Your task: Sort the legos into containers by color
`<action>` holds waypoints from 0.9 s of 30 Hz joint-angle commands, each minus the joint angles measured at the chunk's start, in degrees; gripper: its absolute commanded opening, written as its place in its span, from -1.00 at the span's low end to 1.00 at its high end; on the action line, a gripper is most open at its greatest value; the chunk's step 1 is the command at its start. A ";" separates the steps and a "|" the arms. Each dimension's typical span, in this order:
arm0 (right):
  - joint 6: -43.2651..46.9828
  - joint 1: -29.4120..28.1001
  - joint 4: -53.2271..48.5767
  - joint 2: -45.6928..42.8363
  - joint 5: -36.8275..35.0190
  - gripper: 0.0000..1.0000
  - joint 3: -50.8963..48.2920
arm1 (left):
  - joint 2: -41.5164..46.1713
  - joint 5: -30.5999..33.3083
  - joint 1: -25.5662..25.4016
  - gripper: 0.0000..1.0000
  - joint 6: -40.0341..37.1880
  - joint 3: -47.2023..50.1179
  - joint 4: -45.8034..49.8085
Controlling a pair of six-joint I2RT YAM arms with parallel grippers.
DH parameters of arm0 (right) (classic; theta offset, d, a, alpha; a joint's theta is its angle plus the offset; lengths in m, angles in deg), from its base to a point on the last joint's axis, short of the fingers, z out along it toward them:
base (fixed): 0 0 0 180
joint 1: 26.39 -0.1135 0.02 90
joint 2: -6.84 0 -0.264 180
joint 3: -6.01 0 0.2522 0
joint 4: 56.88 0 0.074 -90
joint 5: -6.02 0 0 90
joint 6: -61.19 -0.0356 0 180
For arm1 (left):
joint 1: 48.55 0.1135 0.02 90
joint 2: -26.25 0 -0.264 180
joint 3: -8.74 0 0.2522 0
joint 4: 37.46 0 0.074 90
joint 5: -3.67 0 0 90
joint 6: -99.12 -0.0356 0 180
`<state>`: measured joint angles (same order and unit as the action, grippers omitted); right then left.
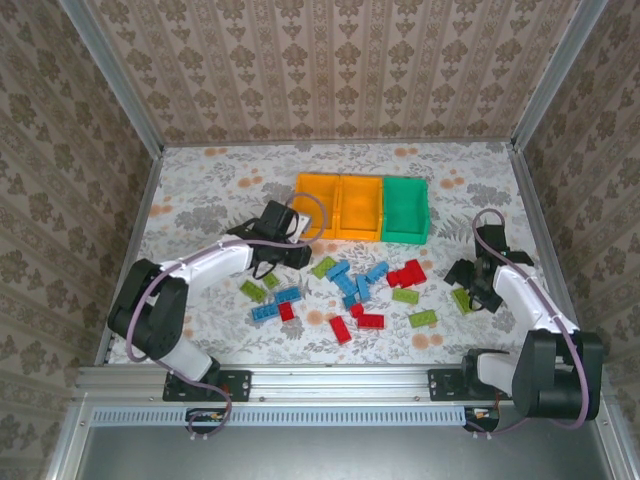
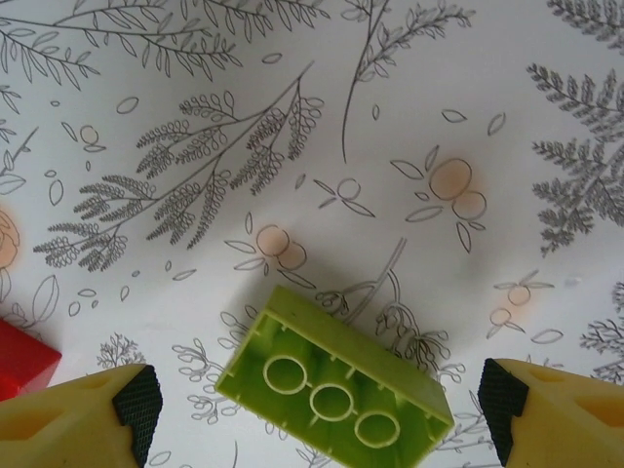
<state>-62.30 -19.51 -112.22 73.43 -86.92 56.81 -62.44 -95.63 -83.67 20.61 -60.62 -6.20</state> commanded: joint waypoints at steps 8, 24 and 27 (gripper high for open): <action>-4.86 -0.11 1.13 1.95 2.75 0.77 -3.57 | -5.31 -2.92 5.11 -0.67 -3.92 -16.46 0.95; -7.68 -0.13 5.98 7.95 0.02 0.69 -2.86 | -23.80 -3.18 7.21 -0.57 -1.64 -32.37 3.50; -7.14 -0.15 6.62 8.73 -0.72 0.59 -2.85 | -24.17 -3.36 7.21 -0.38 -0.61 -32.68 3.15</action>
<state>-69.47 -19.51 -107.35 80.60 -86.39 53.57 -86.31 -98.54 -76.89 18.25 -90.93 -4.12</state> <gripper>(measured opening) 0.802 0.296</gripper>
